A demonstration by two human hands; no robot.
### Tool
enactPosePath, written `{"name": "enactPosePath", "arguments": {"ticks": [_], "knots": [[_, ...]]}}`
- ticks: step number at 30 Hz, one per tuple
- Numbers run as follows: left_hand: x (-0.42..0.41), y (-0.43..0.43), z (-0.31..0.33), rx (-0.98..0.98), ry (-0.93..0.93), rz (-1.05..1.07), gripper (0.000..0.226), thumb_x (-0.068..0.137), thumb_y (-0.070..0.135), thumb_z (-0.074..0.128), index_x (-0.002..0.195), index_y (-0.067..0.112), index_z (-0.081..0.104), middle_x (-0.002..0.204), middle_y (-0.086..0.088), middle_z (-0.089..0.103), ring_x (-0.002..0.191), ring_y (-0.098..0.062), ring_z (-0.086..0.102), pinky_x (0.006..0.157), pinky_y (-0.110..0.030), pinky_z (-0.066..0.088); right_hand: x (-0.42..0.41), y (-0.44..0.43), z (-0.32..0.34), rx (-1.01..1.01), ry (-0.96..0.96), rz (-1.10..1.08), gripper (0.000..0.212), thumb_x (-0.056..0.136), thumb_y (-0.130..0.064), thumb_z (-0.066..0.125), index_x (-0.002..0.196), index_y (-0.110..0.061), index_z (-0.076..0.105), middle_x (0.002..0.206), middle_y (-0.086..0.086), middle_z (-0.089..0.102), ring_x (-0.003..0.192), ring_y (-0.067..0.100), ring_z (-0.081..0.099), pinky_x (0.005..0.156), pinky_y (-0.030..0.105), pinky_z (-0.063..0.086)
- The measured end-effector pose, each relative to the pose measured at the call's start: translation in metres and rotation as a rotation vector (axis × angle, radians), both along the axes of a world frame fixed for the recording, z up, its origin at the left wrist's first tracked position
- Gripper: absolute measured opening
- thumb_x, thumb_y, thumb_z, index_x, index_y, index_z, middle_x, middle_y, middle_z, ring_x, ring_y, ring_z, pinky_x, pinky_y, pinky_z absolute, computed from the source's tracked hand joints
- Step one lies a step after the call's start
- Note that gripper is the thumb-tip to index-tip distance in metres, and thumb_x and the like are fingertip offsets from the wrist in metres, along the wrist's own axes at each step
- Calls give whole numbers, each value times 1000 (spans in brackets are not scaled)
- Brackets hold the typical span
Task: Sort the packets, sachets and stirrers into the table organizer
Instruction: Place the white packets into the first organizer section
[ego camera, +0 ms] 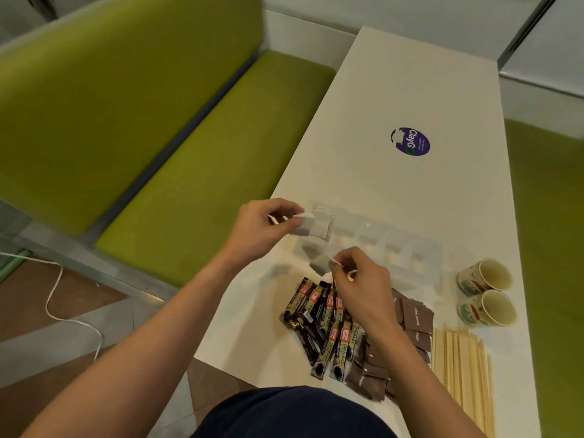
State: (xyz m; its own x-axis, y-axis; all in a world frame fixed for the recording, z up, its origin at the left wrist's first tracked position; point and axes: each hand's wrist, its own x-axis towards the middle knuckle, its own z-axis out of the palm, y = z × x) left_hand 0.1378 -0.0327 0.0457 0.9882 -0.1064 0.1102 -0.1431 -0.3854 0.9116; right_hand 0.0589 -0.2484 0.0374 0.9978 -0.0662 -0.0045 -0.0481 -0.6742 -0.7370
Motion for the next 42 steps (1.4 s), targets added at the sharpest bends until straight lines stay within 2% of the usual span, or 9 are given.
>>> {"name": "enactPosePath", "arguments": {"ticks": [8, 13, 19, 22, 25, 30, 33, 37, 42], "knots": [[48, -40, -14, 250, 78, -70, 12, 85, 22, 75, 95, 28, 75, 82, 12, 72, 66, 9, 56, 62, -6, 39, -6, -35, 20, 211, -94, -157, 7, 96, -27, 69, 99, -33, 71, 92, -23, 71, 90, -5, 64, 73, 10, 47], [51, -45, -24, 356, 65, -66, 18, 85, 22, 71, 101, 29, 73, 83, 13, 72, 69, 2, 57, 70, -23, 48, 17, -41, 26, 331, -120, -181, 4, 95, -27, 71, 97, -30, 73, 89, -19, 72, 86, 5, 67, 71, 24, 50], [53, -47, -25, 524, -46, -106, 33, 82, 22, 70, 114, 31, 64, 104, 14, 55, 96, -10, 46, 75, -40, 52, 63, -27, 31, 317, -123, -92, 8, 94, -20, 71, 95, -27, 73, 85, -18, 72, 83, 3, 66, 69, 13, 47], [56, -46, -24, 523, -31, -142, 27, 79, 21, 72, 104, 30, 66, 111, 6, 55, 107, -16, 47, 81, -40, 50, 82, -21, 28, 220, -87, -36, 7, 94, -21, 71, 94, -27, 73, 84, -18, 71, 82, 1, 65, 69, 11, 45], [59, -40, -22, 438, -8, -149, 18, 80, 20, 72, 93, 33, 69, 109, 4, 58, 107, -17, 52, 87, -33, 45, 95, -18, 17, 151, -15, 22, 6, 95, -25, 70, 97, -24, 75, 84, -15, 70, 79, 3, 63, 67, 19, 43], [57, -27, -19, 243, 81, -23, 16, 83, 18, 71, 92, 32, 74, 104, 13, 61, 100, -6, 57, 76, -19, 41, 109, -8, 4, 103, 101, 81, 12, 93, -27, 72, 101, -21, 78, 86, -7, 71, 80, 10, 62, 66, 21, 40], [56, -23, -20, 257, 59, -41, 14, 84, 22, 72, 89, 35, 75, 105, 11, 63, 102, -7, 59, 82, -27, 46, 114, 0, -3, 20, 114, 109, 13, 93, -25, 72, 103, -18, 77, 91, -5, 72, 87, 13, 63, 69, 21, 43], [57, -23, -19, 239, 50, -21, 16, 83, 21, 73, 93, 33, 75, 107, 10, 63, 102, -8, 58, 85, -29, 48, 114, 9, -15, -169, -2, 66, 23, 89, -27, 73, 111, -24, 70, 100, -6, 63, 95, 15, 56, 76, 33, 44], [52, -21, -22, 233, 58, 10, 16, 83, 21, 73, 94, 33, 75, 105, 10, 62, 99, -7, 57, 85, -30, 48, 113, 12, -21, -203, -47, 57, 21, 83, -29, 78, 93, -23, 61, 94, -8, 55, 94, 19, 52, 76, 39, 47]]}}
